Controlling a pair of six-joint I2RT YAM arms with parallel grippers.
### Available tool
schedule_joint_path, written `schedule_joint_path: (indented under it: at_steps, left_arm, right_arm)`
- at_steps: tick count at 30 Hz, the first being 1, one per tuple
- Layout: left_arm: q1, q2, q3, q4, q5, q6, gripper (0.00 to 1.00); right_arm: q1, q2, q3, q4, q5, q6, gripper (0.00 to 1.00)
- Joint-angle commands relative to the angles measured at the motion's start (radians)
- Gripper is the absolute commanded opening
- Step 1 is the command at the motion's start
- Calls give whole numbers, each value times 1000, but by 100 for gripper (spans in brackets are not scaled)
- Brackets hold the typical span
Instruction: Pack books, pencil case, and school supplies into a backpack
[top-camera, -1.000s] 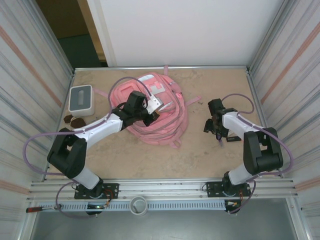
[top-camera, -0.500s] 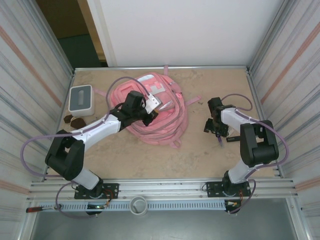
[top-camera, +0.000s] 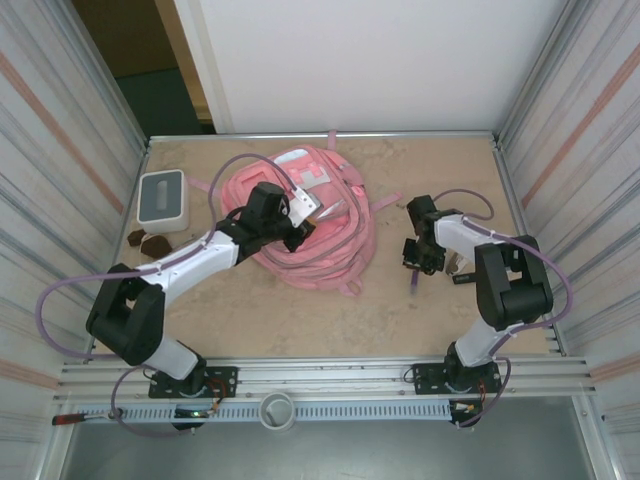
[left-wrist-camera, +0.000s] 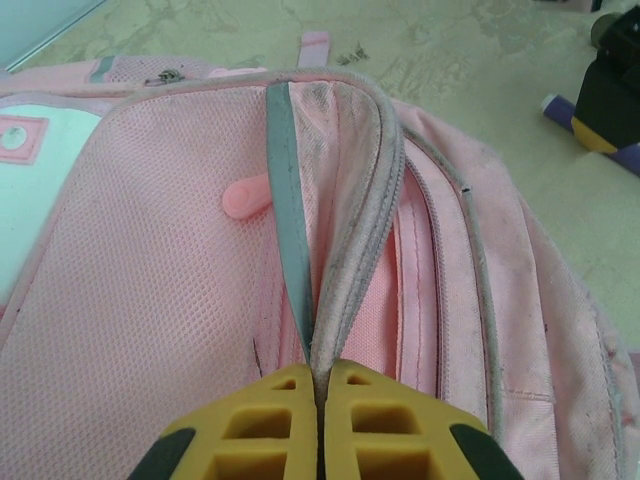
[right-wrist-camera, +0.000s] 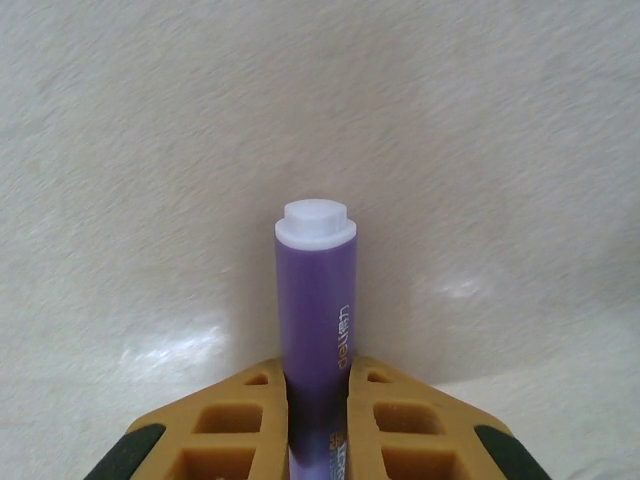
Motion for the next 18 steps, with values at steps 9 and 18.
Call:
schedule_joint_path:
  at_steps: [9,18]
  left_arm:
    - [52,-87,103,-12,74,-170,0]
    - [54,-42,288,-100,64,-297,0]
  right_arm:
    - [49,-324,6,163,-317,138,0]
    - [229,-284,59,600,-468,542,0]
